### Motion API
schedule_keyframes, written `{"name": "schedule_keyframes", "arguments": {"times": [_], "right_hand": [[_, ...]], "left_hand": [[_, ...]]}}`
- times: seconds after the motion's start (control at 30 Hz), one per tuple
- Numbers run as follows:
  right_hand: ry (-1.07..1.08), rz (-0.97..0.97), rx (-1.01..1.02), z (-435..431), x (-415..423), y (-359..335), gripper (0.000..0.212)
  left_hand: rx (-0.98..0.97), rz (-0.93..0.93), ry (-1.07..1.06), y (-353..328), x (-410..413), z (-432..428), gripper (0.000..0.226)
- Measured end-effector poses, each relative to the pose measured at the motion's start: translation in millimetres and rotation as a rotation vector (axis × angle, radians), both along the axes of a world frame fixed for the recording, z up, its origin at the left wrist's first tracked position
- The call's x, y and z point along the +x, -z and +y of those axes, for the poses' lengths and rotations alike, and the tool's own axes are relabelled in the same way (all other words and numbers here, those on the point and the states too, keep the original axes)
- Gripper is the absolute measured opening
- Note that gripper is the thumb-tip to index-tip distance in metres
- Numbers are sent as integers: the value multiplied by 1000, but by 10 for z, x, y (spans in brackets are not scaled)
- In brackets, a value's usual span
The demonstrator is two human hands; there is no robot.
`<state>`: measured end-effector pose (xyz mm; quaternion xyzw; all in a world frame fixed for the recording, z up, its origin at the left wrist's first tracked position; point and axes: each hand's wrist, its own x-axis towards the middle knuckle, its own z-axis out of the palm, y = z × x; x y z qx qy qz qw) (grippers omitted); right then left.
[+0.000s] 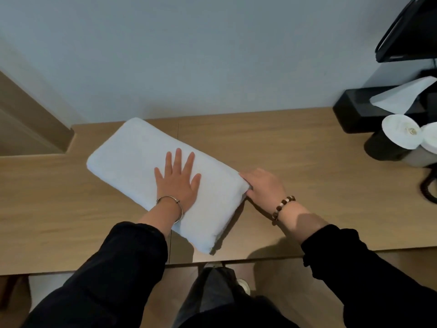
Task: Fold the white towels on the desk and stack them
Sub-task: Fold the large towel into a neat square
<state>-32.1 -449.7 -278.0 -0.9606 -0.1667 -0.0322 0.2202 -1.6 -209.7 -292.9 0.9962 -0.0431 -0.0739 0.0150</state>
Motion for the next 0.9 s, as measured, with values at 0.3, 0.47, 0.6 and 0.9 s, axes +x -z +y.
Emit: {"name": "schedule_keyframes", "arguments": {"times": [0.3,0.47,0.6,0.9], "right_hand": [[-99,-363,-106,-158,78,65,31],[306,141,132,-76,1,224,20],[702,756,1168,35,-4,158,18],[481,792,953,228,90,180,20]], "left_hand": [[-15,-30,22,38,-11,15,63],[9,-55,7,53,-9,-18,63],[32,-75,3,81,-10,-30,62],[22,-68,-12,70,-2,-44,63]]}}
